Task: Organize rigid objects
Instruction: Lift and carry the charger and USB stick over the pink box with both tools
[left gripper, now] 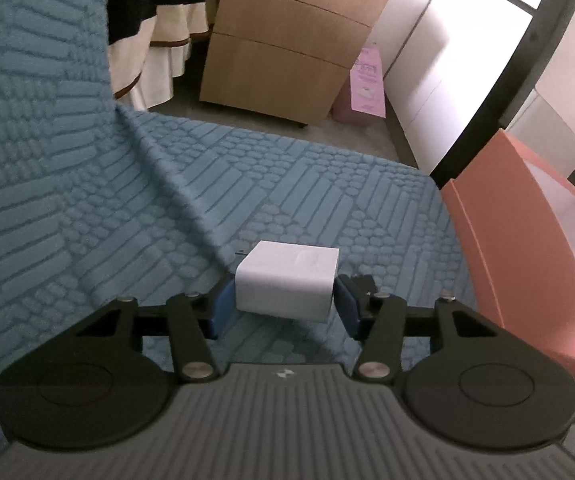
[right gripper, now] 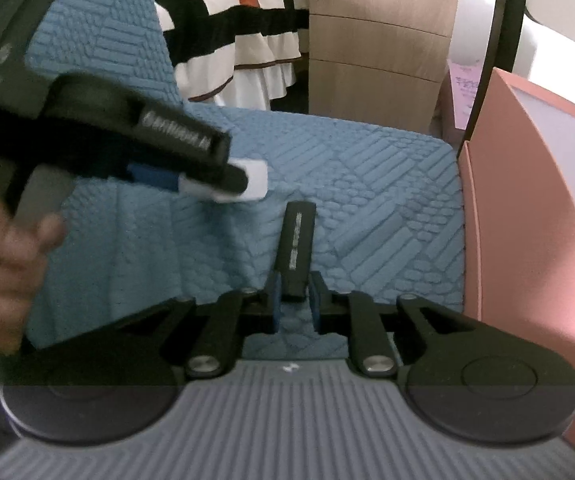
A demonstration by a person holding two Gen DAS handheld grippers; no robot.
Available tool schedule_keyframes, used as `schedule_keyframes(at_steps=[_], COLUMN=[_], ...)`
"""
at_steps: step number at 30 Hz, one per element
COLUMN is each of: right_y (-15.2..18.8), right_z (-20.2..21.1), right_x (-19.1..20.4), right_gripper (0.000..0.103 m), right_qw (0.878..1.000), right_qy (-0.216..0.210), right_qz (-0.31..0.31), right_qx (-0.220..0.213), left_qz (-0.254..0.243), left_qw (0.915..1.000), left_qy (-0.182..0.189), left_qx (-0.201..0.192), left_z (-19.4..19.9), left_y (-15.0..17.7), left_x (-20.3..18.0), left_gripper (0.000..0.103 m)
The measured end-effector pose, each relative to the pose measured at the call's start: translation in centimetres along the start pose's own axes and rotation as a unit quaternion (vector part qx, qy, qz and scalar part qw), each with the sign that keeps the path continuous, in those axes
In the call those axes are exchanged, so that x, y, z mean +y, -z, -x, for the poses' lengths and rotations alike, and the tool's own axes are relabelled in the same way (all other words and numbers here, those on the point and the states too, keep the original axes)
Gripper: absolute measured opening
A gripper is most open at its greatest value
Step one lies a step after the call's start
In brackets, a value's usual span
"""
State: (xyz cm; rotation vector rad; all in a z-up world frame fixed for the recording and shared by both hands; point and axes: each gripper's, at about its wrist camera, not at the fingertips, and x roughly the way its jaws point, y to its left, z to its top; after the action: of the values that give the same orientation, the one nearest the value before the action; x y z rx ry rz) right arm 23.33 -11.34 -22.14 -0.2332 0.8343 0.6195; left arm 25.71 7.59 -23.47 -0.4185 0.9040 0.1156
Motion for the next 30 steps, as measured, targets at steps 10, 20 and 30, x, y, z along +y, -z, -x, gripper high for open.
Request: schedule_keyframes(at_steps=[10,20,30], right_y=[-0.8,-0.7,0.5], right_z=[-2.3,-3.6,-1.2], right_x=[-0.1,0.8,0.2], right_gripper=[0.037,0.035,0.027], right_qw=[1.000,0.999,1.000], right_qy=[-0.019,0.004,0.023], right_qz=[0.005,0.036,0.013], right_qx=[-0.013,-0.030,0.003], left_qz=[0.033,0.050,0.043], left_qw=[0.9994,0.9987,0.9987], left_qy=[-0.005,-0.007,-0.010], left_qx=[0.004,0.010,0.025], left_z=[1.9,2.2,3.2], left_y=[2.0,3.3,5.7], left_x=[1.3,1.7,1.1], left_gripper=[0.059,0.058,0.058])
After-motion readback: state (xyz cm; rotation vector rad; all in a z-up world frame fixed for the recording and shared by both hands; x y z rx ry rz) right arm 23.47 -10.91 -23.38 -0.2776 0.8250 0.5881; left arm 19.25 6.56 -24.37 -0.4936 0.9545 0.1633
